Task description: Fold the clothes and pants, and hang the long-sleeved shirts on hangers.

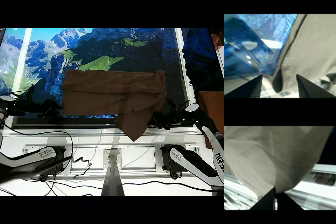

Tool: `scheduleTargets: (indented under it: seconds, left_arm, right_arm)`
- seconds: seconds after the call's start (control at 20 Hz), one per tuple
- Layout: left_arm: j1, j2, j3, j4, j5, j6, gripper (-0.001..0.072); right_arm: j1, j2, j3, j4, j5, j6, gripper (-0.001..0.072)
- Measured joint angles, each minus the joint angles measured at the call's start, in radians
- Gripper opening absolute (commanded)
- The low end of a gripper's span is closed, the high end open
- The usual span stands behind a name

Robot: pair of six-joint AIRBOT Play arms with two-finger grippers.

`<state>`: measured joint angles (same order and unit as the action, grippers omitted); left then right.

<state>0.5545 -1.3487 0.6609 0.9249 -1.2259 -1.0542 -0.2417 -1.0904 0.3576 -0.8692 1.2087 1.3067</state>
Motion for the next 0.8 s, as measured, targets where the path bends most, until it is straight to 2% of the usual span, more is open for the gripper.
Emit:
scheduleTargets:
  seconds: [0.2,0.25,0.3,0.35,0.55,0.8]
  left_arm:
    - [-0.009,-0.047,0.0,-0.042,-0.004,0.023,0.0465]
    - [-0.018,-0.058,0.0,-0.049,-0.005,0.027,0.036]
    - [-0.032,-0.07,0.0,-0.05,-0.002,0.034,0.0137]
    - [-0.048,-0.082,-0.001,-0.043,0.003,0.041,0.0018]
    - [-0.122,-0.101,0.011,-0.092,-0.056,0.104,0.0016]
    - [-0.164,-0.106,0.143,-0.319,-0.197,0.162,0.0015]
  right_arm:
    - [0.0,-0.001,0.0,0.001,-0.016,-0.013,0.0017]
    - [0.0,-0.001,0.002,0.001,-0.019,-0.013,0.0017]
    - [0.0,-0.001,0.007,0.002,-0.021,-0.015,0.0017]
    - [0.0,0.0,0.014,0.002,-0.023,-0.016,0.0017]
    - [0.0,0.037,0.072,0.027,-0.014,-0.018,0.0017]
    - [0.0,0.141,0.206,0.146,0.01,-0.018,0.0016]
